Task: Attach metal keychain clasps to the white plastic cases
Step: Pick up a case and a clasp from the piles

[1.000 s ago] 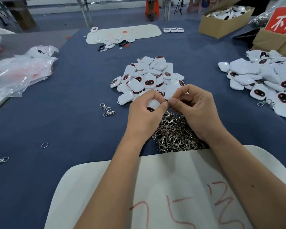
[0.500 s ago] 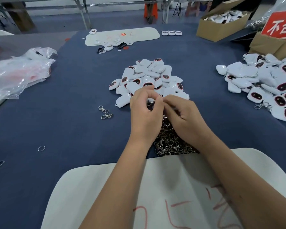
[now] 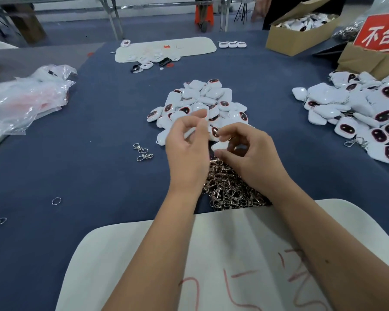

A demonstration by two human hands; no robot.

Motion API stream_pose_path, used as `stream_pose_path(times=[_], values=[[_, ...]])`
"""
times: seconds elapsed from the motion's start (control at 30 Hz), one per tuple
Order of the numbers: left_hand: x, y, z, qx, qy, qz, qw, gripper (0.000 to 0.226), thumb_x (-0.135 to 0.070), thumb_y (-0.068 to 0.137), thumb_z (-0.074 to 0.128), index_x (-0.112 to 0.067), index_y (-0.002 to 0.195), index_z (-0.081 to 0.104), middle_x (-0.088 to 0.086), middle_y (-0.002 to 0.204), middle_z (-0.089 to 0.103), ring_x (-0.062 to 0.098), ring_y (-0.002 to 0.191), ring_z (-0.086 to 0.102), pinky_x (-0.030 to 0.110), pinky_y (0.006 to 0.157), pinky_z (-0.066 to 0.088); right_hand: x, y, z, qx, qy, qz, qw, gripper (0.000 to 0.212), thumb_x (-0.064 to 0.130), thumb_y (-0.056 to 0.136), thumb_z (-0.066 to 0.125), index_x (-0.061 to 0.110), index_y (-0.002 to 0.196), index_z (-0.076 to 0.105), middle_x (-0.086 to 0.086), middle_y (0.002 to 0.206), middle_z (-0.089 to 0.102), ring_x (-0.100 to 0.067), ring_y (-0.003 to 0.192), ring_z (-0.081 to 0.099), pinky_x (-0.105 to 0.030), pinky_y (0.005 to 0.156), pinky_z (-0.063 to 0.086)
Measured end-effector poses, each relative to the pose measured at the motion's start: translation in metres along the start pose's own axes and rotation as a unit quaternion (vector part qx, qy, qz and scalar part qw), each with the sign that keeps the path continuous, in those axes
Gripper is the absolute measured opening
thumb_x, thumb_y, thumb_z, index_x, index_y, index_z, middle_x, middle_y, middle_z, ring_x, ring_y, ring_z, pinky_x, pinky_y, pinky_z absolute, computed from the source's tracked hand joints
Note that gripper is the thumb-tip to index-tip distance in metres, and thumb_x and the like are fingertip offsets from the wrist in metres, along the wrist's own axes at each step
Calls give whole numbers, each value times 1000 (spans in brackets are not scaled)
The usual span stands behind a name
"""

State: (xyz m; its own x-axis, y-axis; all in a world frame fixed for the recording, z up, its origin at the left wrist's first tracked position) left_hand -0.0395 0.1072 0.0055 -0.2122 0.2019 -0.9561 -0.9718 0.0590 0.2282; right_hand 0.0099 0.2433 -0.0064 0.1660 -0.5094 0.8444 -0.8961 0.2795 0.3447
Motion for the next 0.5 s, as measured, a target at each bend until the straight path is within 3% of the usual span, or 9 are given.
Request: stream_pose_path(times=[0.1, 0.2, 0.33, 0.4, 0.43, 0.5], values=[[3, 11, -14, -73, -22, 8, 997, 11, -9, 102, 58, -3, 96, 64, 0, 97, 78, 15, 89, 74, 26, 81, 56, 2, 0, 5, 2, -138, -15, 990, 27, 22, 83, 87, 20, 107, 75, 8, 102, 65, -11, 92, 57, -24, 84, 43], [7, 15, -19, -88, -20, -10, 996, 12, -9, 101, 60, 0, 95, 66, 2, 88, 77, 13, 71, 70, 26, 70, 56, 3, 0, 13, 39, -210, -15, 977, 44, 35, 84, 85, 20, 123, 72, 6, 117, 59, -14, 114, 50, -24, 96, 36], [10, 12, -17, -60, -25, -37, 997, 11, -6, 100, 62, 3, 98, 70, 3, 90, 79, 11, 71, 69, 23, 70, 56, 1, 1, 14, 31, -237, 14, 971, 39, 28, 94, 75, 19, 132, 70, 0, 121, 59, -20, 118, 53, -29, 99, 40], [10, 11, -16, -34, -21, -45, 998, 6, -2, 97, 65, -1, 95, 71, 4, 90, 80, 12, 72, 69, 23, 73, 57, 2, 2, 14, 11, -234, 9, 972, 16, 24, 97, 69, 20, 112, 75, -1, 104, 61, -20, 102, 54, -35, 86, 42], [9, 11, -15, -21, -23, -51, 998, 5, 0, 95, 67, -3, 94, 70, 5, 89, 80, 13, 71, 69, 23, 73, 57, 4, 2, 13, -1, -232, 3, 973, 10, 23, 99, 67, 23, 90, 72, 1, 90, 58, -19, 89, 52, -35, 76, 39], [9, 10, -14, -3, -22, -64, 998, 10, 5, 92, 69, -5, 91, 69, 7, 86, 80, 13, 70, 70, 21, 70, 55, 3, 1, 11, -48, -211, 3, 976, 40, 24, 98, 65, 22, 63, 47, 6, 64, 45, -14, 65, 40, -34, 63, 30]])
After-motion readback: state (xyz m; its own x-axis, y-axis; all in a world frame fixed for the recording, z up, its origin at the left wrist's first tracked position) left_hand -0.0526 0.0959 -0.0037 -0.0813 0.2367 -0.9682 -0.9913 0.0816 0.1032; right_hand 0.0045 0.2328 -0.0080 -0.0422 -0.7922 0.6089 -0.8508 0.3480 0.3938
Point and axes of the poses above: each hand's wrist, its own y-axis towards the middle knuckle, its own z-axis out of the palm, x = y × z, the point moved 2 cm from there along y, towards the middle knuckle
